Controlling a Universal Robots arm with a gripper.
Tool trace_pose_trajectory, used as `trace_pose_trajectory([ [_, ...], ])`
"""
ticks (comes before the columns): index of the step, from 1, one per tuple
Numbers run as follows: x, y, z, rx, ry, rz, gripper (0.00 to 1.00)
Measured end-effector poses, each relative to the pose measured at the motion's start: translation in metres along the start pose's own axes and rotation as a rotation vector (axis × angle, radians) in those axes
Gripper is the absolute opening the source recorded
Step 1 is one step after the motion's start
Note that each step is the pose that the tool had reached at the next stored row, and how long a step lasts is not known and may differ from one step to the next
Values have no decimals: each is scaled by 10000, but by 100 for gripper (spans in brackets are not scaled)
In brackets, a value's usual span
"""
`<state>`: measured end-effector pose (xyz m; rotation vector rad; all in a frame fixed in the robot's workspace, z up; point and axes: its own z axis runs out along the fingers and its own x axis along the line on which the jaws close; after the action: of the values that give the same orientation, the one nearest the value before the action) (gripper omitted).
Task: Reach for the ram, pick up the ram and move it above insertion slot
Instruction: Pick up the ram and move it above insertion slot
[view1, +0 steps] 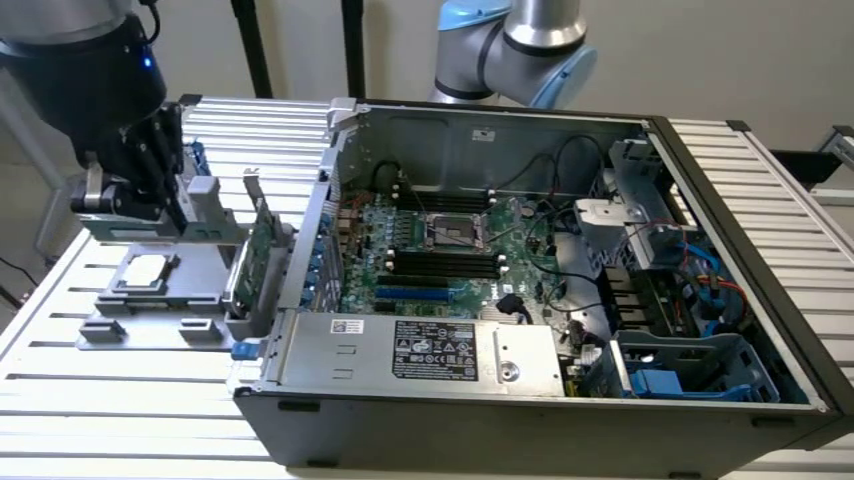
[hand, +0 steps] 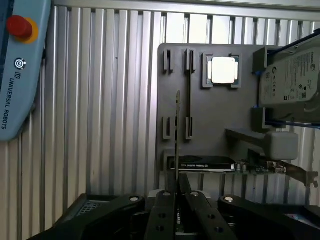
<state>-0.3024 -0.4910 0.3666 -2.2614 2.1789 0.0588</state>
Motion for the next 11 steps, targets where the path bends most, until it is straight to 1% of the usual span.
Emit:
trace_pose_trajectory([
  [6, -5, -206, -277, -9, 0, -2, 13],
  [8, -15, -269, -327, -7, -2, -3, 13],
  [11, -27, -375, -356, -10, 0, -1, 13],
])
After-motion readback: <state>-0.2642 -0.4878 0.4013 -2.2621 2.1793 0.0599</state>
